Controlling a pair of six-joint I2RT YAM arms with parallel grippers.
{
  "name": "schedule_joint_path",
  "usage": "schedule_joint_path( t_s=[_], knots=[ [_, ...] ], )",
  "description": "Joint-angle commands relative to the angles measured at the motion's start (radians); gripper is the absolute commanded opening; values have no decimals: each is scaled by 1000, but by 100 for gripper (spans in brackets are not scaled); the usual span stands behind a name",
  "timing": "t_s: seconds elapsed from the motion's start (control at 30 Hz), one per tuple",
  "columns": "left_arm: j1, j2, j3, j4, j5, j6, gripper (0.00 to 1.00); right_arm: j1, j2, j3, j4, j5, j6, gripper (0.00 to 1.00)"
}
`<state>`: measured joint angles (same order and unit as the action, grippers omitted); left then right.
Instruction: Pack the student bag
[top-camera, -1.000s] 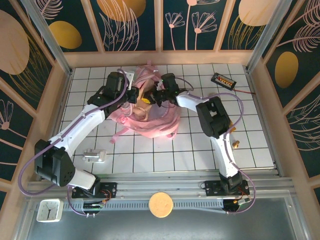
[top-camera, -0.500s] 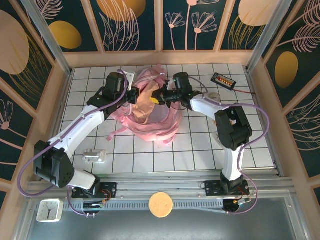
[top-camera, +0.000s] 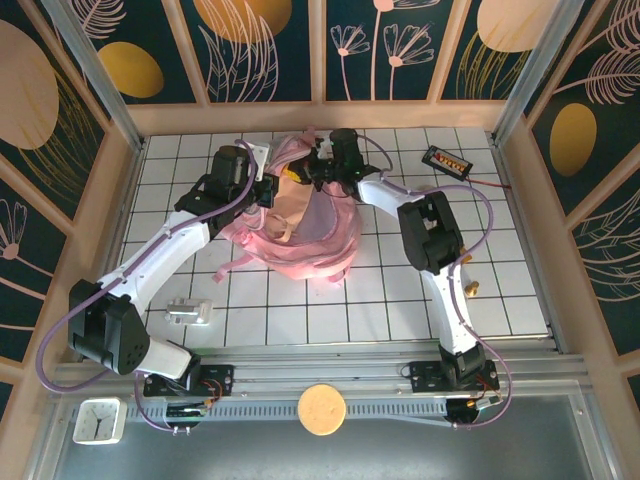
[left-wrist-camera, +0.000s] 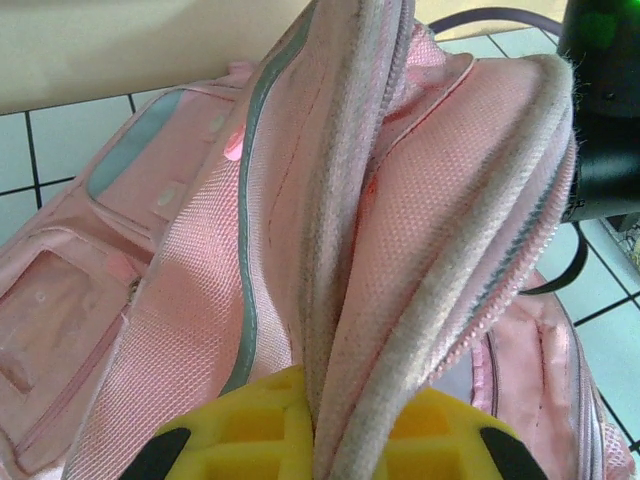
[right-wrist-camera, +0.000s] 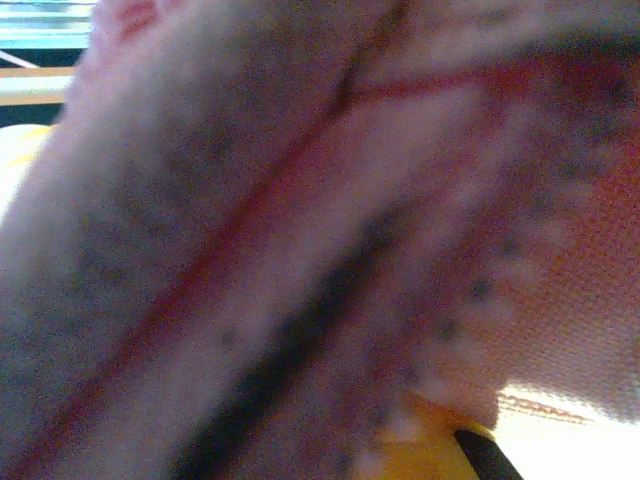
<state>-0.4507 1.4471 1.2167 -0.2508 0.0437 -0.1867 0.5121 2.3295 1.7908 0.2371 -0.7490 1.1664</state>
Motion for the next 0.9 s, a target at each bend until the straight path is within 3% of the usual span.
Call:
schedule_joint_path(
  t_s=[0.0, 0.2, 0.5, 0.63, 0.73, 0.87],
  knots=[
    [-10, -39, 72, 216, 79, -20, 0, -11, 85, -16, -89, 147, 22, 0],
    [-11, -73, 73, 270, 93, -27, 0, -12, 141, 32, -148, 208, 9, 0],
    [-12, -126, 49, 324, 101, -18, 0, 0, 260, 238, -317, 264, -10, 0],
    [-12, -134, 25, 316, 101, -11, 0, 5, 231, 206, -172, 215, 3, 4],
    [-11, -139, -16, 330, 98, -13, 0, 8, 176, 159, 17, 120, 11, 13],
    [-11, -139, -66, 341, 76, -2, 0, 12, 63, 84, 138, 10, -10, 26]
  ],
)
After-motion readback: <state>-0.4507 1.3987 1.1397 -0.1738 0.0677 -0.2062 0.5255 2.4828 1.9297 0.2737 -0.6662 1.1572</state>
